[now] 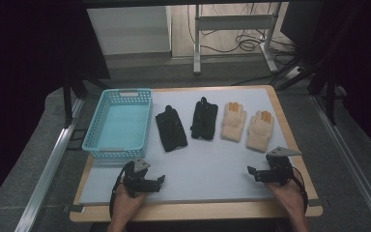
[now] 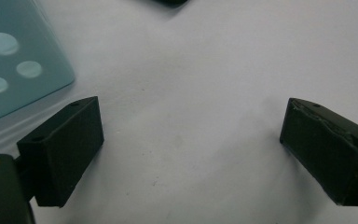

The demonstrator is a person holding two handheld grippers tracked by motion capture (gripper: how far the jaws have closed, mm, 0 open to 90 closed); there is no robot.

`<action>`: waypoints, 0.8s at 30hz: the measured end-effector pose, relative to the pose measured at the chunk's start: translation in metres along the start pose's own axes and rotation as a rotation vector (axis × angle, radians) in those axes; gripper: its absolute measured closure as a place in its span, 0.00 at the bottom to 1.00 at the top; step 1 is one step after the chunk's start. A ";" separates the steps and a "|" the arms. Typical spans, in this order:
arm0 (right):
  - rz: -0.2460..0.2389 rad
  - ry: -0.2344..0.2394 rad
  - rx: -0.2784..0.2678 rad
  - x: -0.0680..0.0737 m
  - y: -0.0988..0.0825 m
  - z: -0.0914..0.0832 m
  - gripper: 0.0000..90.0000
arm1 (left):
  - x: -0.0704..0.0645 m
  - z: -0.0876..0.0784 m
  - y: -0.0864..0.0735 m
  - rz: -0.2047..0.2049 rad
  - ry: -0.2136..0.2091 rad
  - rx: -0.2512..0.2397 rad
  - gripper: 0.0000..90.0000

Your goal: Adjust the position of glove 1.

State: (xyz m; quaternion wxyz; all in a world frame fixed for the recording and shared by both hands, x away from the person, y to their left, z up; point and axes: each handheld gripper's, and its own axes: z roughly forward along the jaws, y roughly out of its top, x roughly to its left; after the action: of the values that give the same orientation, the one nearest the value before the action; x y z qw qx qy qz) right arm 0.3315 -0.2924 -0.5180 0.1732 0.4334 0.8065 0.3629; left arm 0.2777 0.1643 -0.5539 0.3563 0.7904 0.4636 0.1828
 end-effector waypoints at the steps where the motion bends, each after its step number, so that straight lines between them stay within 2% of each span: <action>1: 0.005 0.012 0.008 0.000 0.002 0.001 0.11 | 0.000 0.000 0.000 0.000 0.000 0.000 0.07; 4: 0.001 0.053 0.030 0.002 0.008 0.006 0.15 | 0.000 0.000 0.000 0.000 0.000 0.001 0.07; 9: -0.029 0.073 0.034 0.008 0.019 0.010 0.18 | 0.000 0.000 0.000 0.000 0.000 0.001 0.07; 13: -0.031 0.137 0.039 0.013 0.035 0.021 0.22 | 0.000 0.000 0.000 0.000 0.000 0.001 0.07; 18: -0.050 0.141 0.041 0.018 0.044 0.032 0.27 | 0.000 0.000 0.000 0.000 0.000 0.001 0.07; 24: -0.035 0.143 0.033 0.022 0.055 0.043 0.28 | 0.000 0.000 0.000 0.000 0.000 0.001 0.07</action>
State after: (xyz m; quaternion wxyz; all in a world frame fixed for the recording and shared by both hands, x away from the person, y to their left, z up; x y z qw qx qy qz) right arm 0.3762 -0.2353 -0.5059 0.1143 0.3952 0.8300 0.3765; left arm 0.2777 0.1643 -0.5539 0.3560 0.7906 0.4635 0.1827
